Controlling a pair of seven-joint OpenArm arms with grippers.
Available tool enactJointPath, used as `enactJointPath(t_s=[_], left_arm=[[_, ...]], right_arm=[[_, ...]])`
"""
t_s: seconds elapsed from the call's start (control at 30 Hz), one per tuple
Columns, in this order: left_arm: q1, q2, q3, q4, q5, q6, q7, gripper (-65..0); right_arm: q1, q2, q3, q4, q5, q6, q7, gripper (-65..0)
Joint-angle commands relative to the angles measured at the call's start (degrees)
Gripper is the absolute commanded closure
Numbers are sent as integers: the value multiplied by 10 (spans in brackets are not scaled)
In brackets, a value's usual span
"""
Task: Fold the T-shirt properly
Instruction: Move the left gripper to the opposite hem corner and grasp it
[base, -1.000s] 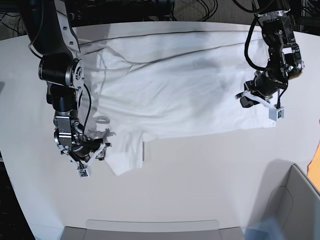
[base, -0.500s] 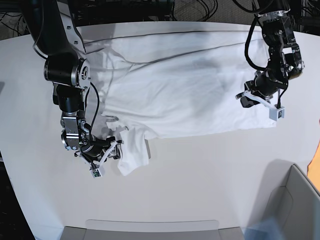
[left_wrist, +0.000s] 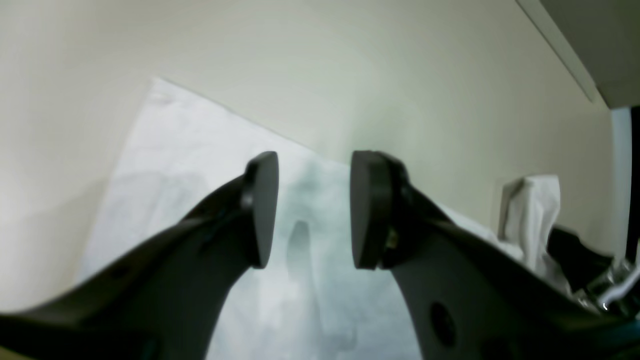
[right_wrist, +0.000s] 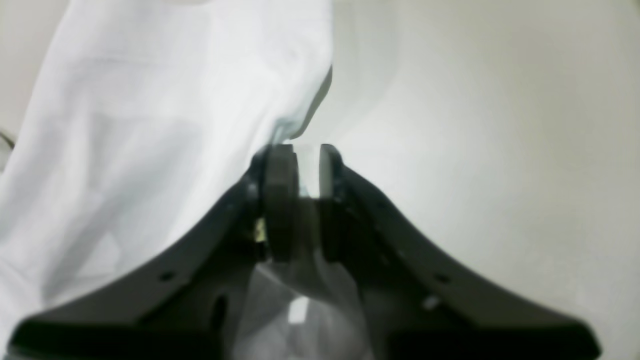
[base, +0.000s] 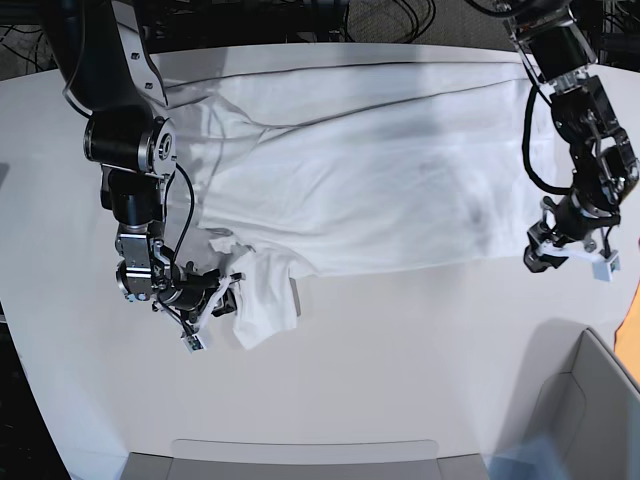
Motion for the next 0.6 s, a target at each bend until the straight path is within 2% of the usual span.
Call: enactJointPath(t_s=[0.0,0.13,0.2,0.3,0.43,0.47,0.57], left_arm=[[-23,-20,-1,-17,-7,4,-8,-289],[-63,-75,40,-137,-7,0,-11,-306],[-81,-106,90,-190,-7,0,-37,-317],[-93,-140,170,-253,-8,0,-105,-327],[-112,-158,225,-318,-8,-2,-144,-328],[-116,-159,226,-328,-8,-11,-146,-328],[-117,-159,229,-358,-8,-66,-147,-328]], right_arm=[[8,9,-1,2,-15,-2,-26,-164],[0,11,-2,3,-16,-2,-26,-244],[-1,11,-2,3,-16,-2,-26,-250],[-2,12,-2,3,-16,-2,-26,-250],[-1,12,-2,3,-16,-2,-26,-250],[-1,12,-2,3,-16,-2,-26,-250],[-1,12,-2,3,-16,-2,-26,-250]])
